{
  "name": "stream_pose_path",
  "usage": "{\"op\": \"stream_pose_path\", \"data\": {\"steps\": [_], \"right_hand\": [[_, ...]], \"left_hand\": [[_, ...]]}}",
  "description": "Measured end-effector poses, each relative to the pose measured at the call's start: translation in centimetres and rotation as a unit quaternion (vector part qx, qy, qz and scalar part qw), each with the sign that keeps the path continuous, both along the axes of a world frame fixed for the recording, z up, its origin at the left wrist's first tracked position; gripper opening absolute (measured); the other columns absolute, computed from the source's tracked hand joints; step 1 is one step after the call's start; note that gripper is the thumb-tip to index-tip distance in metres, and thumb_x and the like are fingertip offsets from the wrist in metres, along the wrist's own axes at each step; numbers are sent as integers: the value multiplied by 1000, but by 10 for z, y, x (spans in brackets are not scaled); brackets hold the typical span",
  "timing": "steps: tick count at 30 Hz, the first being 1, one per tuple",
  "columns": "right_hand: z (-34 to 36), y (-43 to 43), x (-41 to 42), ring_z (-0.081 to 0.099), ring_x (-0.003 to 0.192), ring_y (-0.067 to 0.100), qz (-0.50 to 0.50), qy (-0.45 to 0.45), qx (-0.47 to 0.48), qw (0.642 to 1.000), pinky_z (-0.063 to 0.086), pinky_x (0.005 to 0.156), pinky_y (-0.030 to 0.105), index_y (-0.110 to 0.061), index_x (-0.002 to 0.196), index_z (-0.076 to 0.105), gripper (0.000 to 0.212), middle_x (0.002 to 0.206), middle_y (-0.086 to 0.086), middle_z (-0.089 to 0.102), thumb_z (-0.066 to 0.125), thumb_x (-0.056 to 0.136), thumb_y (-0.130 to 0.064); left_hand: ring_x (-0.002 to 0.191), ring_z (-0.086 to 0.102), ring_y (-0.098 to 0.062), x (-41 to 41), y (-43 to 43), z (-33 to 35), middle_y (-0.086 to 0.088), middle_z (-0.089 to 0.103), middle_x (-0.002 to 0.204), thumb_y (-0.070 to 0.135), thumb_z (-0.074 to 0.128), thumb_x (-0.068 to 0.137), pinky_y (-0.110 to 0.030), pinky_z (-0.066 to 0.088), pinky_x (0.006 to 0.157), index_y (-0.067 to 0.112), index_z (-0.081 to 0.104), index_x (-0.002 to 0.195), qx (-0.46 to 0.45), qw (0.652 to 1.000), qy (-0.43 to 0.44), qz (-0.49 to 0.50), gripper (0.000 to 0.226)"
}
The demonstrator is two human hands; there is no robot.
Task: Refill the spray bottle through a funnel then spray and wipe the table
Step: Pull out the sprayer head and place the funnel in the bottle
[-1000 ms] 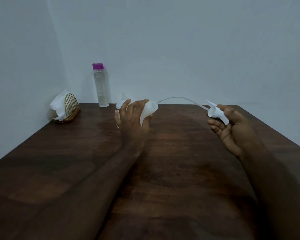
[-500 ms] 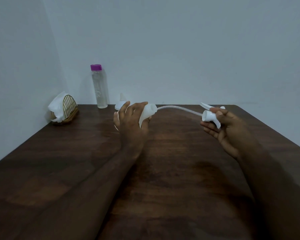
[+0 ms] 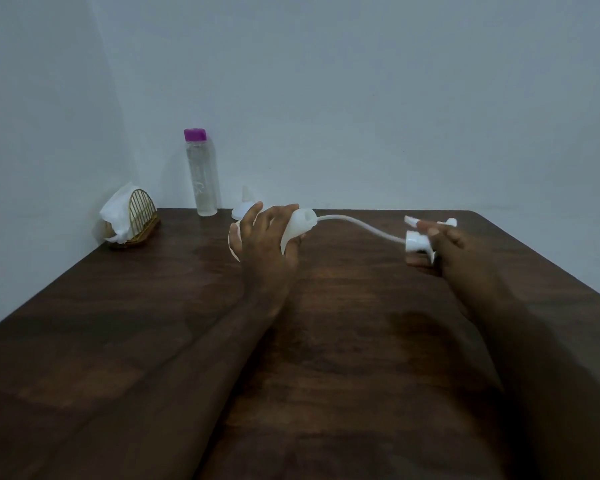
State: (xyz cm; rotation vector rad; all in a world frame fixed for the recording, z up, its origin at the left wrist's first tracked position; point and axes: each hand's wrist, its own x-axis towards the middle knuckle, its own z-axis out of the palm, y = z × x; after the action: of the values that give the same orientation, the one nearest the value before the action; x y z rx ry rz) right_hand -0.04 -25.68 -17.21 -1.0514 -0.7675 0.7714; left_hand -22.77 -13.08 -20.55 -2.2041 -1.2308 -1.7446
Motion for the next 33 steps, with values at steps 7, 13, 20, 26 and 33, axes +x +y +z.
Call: {"op": "stream_pose_path", "data": {"steps": [7,13,20,26,33], "right_hand": [[-1,-3,1,72,68,13,9,-8,-19,1000,59,62,23,-22,112,67,24,110,7,71,44,104,-23],[1,-7,0,70,61,12,13,-44,-34,998,57,58,22,-20,117,65,26,100,5,74,43,104,-26],[3,-9,3,69,56,12,32,-5,-2,999,56,53,21,-29,121,60,25,85,4,77,42,104,-29],[9,-14,7,69,53,13,-49,48,5,998,54,48,20,-31,133,43,33,78,5,74,48,101,-24],[23,-34,20,67,69,14,-16,110,-10,994,53,55,19,-12,118,56,24,96,8,69,53,96,-21]], "left_hand": [[131,39,-20,-1,-3,2,7,60,125,24,70,82,-58,23,107,28,61,124,-18,1000,-10,-7,43],[131,40,-22,-2,-3,3,5,61,124,22,72,81,-59,25,106,27,62,124,-21,1000,-10,-2,45],[127,43,-25,-3,-5,4,1,60,125,24,71,82,-60,31,104,25,60,127,-34,999,-19,-15,46],[116,53,-21,-4,-10,9,0,62,127,33,71,84,-44,42,102,22,54,134,-82,992,-54,-74,54],[109,55,-1,-3,-18,12,4,65,124,33,75,81,-14,38,95,18,58,131,-86,983,-71,-148,55]]}}
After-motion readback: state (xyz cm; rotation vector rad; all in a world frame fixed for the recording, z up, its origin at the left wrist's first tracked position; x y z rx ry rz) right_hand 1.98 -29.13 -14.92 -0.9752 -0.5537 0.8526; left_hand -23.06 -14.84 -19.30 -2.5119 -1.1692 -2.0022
